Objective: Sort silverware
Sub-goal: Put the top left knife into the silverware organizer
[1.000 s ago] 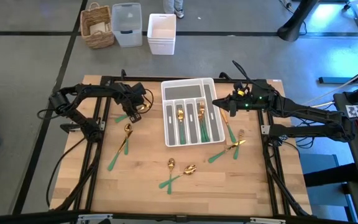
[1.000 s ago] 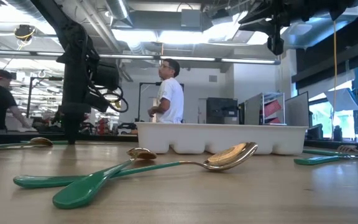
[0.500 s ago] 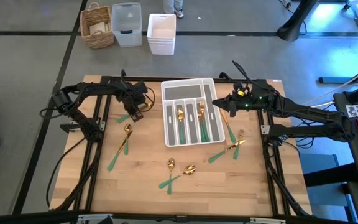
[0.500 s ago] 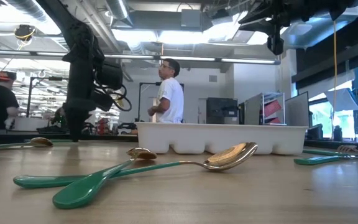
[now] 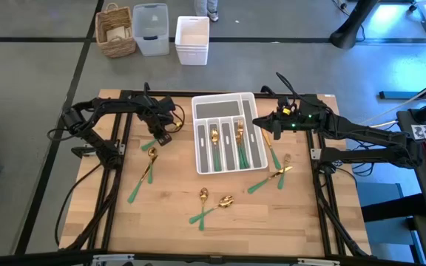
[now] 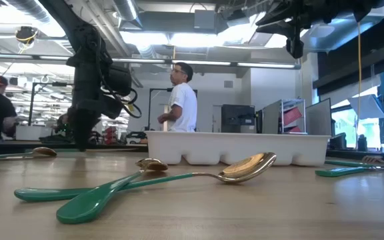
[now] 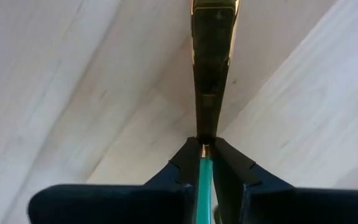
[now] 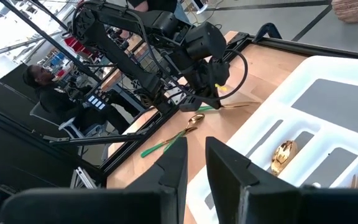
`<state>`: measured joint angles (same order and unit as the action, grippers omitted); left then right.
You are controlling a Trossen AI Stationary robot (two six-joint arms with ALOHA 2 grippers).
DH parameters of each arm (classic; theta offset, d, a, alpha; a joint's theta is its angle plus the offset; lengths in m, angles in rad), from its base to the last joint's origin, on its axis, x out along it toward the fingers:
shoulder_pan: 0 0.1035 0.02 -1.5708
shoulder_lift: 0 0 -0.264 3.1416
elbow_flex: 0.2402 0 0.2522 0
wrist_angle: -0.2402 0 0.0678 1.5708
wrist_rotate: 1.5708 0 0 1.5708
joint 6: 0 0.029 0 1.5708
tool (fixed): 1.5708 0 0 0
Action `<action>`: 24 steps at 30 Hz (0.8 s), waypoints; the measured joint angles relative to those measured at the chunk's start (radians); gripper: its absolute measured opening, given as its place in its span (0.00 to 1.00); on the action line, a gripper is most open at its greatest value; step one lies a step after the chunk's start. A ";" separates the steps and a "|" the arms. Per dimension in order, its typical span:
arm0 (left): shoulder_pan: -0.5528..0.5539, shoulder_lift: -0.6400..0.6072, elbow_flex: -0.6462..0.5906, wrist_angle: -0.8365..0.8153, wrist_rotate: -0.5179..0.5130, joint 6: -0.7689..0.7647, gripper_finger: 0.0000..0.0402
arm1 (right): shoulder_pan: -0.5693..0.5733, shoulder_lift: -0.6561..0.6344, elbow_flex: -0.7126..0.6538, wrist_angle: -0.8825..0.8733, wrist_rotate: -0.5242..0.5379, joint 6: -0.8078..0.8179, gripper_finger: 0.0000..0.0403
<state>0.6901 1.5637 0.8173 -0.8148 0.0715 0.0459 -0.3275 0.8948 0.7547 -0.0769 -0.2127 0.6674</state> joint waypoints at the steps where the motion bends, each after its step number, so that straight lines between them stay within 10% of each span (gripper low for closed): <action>1: 0.000 0.000 0.000 -0.006 0.000 -0.003 0.05 | 0.000 0.000 0.000 0.000 0.000 -0.001 0.15; 14: 0.065 -0.158 0.001 -0.043 0.057 -0.077 0.04 | 0.000 0.000 0.000 0.000 0.000 -0.048 0.15; 24: 0.047 -0.361 0.002 -0.030 0.331 -0.511 0.04 | 0.000 0.000 0.000 0.000 0.000 -0.157 0.15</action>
<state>0.7373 1.2028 0.8188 -0.8450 0.4027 -0.4646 -0.3275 0.8948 0.7547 -0.0769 -0.2131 0.5100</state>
